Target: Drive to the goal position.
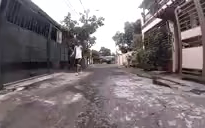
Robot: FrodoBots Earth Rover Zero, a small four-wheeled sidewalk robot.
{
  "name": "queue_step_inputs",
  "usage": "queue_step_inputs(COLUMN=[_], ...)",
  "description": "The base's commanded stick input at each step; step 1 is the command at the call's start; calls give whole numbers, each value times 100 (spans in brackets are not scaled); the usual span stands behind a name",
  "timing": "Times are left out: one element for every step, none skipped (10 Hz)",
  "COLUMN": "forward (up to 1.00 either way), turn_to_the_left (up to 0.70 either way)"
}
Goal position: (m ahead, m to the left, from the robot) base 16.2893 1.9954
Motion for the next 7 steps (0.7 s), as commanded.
queue_step_inputs(forward=[100,100,100,100,100,100,100], turn_to_the_left=[0,0,0,0,0,0,0])
